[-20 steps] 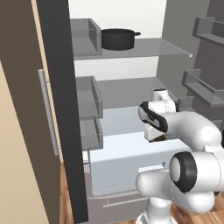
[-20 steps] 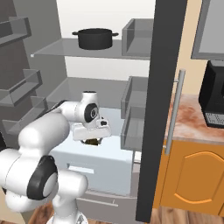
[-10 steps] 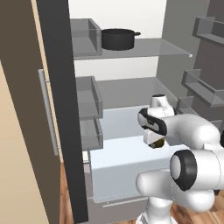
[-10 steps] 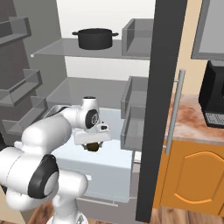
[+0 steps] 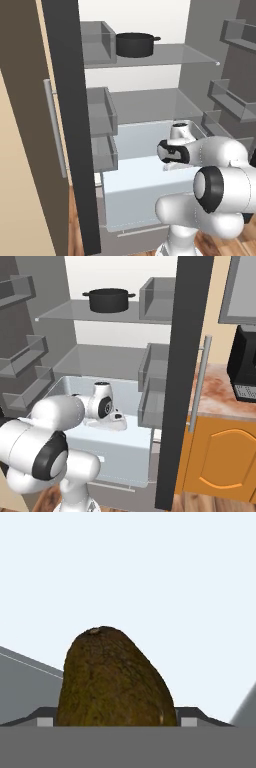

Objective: Place the avocado and mushroom inside the fridge drawer. Close the drawer after placing the vegetables.

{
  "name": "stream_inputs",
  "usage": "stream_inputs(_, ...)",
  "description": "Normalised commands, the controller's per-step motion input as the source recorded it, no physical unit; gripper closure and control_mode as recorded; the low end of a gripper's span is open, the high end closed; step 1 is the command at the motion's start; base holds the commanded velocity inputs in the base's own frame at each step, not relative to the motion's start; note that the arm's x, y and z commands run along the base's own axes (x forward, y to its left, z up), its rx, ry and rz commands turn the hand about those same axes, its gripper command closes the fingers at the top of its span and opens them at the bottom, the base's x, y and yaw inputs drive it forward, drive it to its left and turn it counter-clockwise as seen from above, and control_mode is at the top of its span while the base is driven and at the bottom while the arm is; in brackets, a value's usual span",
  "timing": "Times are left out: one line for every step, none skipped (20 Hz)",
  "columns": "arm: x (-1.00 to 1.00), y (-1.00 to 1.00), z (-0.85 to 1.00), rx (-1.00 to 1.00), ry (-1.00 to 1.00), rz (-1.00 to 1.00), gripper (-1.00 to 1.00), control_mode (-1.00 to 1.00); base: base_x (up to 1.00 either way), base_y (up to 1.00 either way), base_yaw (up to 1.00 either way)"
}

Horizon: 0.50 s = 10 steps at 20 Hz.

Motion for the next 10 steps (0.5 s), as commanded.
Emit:
stream_inputs(-0.2,0.0,-0.33,0.0,0.0,0.0,-1.0,-1.0,0.0,0.0,0.0)
stream_inputs(-0.25,0.0,-0.23,0.0,0.0,0.0,-1.0,-1.0,0.0,0.0,0.0)
stream_inputs(-0.19,0.0,-0.12,0.0,0.0,0.0,-1.0,-1.0,0.0,0.0,0.0)
stream_inputs(-0.1,0.0,-0.04,0.0,0.0,0.0,-1.0,-1.0,0.0,0.0,0.0)
stream_inputs(-0.01,0.0,0.0,0.0,0.0,0.0,-1.0,-1.0,0.0,0.0,0.0)
stream_inputs(0.0,0.0,0.11,0.0,0.0,0.0,-1.0,-1.0,0.0,0.0,0.0)
stream_inputs(0.0,0.0,0.32,0.0,0.0,0.0,-1.0,-1.0,0.0,0.0,0.0)
stream_inputs(0.0,0.0,0.41,0.02,-0.02,0.0,-1.0,-1.0,0.0,0.0,0.0)
stream_inputs(0.0,0.0,0.6,0.04,-0.1,0.0,-1.0,-1.0,0.0,0.0,0.0)
stream_inputs(0.0,0.06,0.7,0.02,-0.08,0.0,-1.0,-1.0,0.0,0.0,0.0)
